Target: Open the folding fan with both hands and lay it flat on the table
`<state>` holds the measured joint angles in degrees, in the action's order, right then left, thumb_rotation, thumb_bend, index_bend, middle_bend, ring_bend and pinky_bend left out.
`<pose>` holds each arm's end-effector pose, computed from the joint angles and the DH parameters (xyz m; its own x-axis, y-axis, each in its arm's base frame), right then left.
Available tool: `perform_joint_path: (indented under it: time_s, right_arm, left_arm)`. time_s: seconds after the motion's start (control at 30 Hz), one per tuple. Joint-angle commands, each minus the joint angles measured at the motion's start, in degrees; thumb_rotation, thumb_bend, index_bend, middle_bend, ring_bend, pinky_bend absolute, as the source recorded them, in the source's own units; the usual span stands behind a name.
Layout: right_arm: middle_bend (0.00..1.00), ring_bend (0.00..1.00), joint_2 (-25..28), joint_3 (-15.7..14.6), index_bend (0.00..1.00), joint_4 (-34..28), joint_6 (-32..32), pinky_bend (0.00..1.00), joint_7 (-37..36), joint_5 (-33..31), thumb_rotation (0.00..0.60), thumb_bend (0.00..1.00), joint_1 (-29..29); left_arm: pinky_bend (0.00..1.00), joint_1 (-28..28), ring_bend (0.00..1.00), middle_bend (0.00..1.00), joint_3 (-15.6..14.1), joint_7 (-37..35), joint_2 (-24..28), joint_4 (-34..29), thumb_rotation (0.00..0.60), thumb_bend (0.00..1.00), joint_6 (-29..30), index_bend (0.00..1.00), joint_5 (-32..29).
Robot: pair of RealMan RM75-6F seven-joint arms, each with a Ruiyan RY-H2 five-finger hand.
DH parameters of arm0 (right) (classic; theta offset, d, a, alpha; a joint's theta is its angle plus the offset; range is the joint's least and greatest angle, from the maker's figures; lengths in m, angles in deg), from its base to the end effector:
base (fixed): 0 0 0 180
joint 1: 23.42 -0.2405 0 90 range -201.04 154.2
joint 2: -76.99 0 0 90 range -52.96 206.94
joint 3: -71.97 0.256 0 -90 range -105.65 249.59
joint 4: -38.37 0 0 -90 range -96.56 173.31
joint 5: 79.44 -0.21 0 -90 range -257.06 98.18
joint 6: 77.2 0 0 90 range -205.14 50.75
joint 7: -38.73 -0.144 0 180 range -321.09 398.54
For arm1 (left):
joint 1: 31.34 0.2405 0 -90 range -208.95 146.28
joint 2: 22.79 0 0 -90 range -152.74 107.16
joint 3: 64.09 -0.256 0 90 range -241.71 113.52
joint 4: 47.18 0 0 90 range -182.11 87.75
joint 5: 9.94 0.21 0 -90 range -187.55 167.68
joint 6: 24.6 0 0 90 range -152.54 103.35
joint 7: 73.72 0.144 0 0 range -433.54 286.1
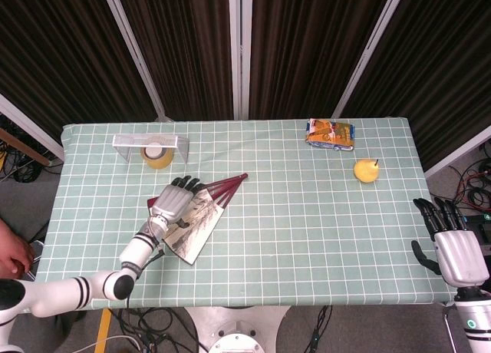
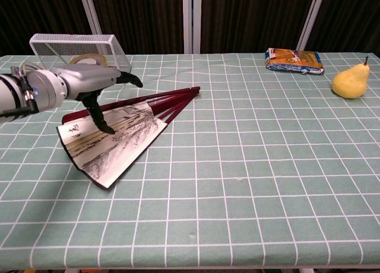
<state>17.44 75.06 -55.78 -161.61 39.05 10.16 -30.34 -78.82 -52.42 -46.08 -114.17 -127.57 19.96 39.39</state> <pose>-0.2958 -0.1922 0.1768 0.4493 0.0104 0.8933 -0.8879 -0.1049 0.4478 -0.1480 0.3614 -0.0440 0.4889 0.4122 0.7688 0.8665 -0.3313 -0.3734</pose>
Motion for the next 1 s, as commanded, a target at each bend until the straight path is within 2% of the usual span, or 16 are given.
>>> perform_joint_path:
  time_s: [0.03,0.17,0.4,0.5,0.7,1.0]
  right_arm:
    - [0.10,0.00,0.1,0.0,0.06,0.1,0.0,0.00,0.0,0.0,0.600,0.32,0.0]
    - [0.10,0.00,0.4,0.1,0.06,0.2,0.0,0.00,-0.2,-0.4,0.600,0.32,0.1]
    - [0.10,0.00,0.3,0.2,0.06,0.9,0.7,0.00,-0.7,-1.5,0.600,0.32,0.2]
    - [0.10,0.00,0.4,0.3,0.06,1.1,0.8,0.00,-0.8,-1.9,0.600,0.32,0.2]
    - [0.10,0.00,0.2,0.4,0.06,1.2,1.1,0.00,-0.9,-2.3,0.600,0.32,0.2]
    - [0.10,0.00,0.2,0.4,0.06,1.0,1.2,0.00,-0.7,-2.5,0.600,0.32,0.3]
  left_arm:
    - [0.18,-3.1,0.05,0.11,5.6,-8.8,3.2,-0.8,0.600,0.11,-8.8,0.10,-6.7]
    - [0.20,-8.0,0.06,0.12,5.8,-10.8,1.1,5.5,0.600,0.18,-14.6,0.10,-12.7]
    - [0.22,-15.3,0.09,0.15,2.5,-12.6,-2.8,15.3,0.600,0.22,-19.7,0.11,-22.4]
    - [0.25,-16.9,0.14,0.20,0.7,-13.0,-3.3,16.9,0.600,0.22,-20.1,0.14,-24.8]
    - [0.29,-19.0,0.18,0.23,-2.0,-14.9,-4.0,18.1,0.600,0.23,-21.4,0.17,-28.2]
    - [0.34,-21.1,0.23,0.28,-4.1,-17.2,-4.0,17.6,0.600,0.26,-21.5,0.22,-29.6]
